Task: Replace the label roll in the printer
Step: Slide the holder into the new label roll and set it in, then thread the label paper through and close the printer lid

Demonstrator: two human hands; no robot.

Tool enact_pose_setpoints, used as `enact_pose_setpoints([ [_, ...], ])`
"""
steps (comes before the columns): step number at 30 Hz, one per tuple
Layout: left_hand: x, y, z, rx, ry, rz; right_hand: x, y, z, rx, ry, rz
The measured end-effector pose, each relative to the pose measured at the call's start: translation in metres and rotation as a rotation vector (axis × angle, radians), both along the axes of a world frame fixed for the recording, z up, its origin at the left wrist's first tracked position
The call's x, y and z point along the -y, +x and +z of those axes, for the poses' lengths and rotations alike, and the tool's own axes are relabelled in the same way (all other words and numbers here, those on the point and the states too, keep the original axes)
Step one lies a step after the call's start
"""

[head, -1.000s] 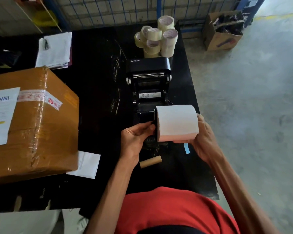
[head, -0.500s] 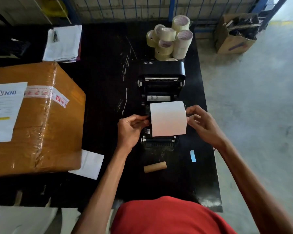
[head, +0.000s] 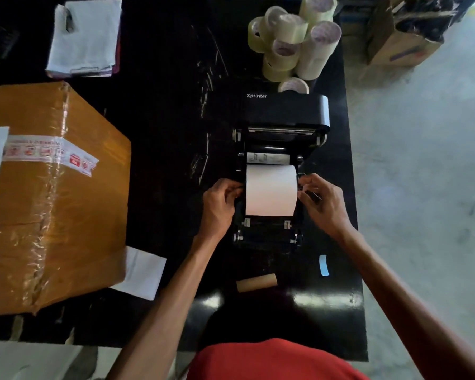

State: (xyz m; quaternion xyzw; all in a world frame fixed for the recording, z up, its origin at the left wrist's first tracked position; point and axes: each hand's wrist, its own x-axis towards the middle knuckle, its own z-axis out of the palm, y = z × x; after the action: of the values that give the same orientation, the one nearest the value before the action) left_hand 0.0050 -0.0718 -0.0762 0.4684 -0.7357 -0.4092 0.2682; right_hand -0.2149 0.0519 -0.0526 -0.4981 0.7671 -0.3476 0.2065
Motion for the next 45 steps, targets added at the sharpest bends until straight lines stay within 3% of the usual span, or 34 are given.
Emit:
enact_pose_setpoints([
  [8, 0.002, -0.005, -0.016, 0.132, -0.208, -0.030, 0.003, 0.003, -0.016, -0.035, 0.040, -0.024],
  [45, -0.009, -0.006, -0.019, 0.208, -0.279, -0.086, -0.007, 0.014, -0.022, -0.019, 0.137, -0.115],
])
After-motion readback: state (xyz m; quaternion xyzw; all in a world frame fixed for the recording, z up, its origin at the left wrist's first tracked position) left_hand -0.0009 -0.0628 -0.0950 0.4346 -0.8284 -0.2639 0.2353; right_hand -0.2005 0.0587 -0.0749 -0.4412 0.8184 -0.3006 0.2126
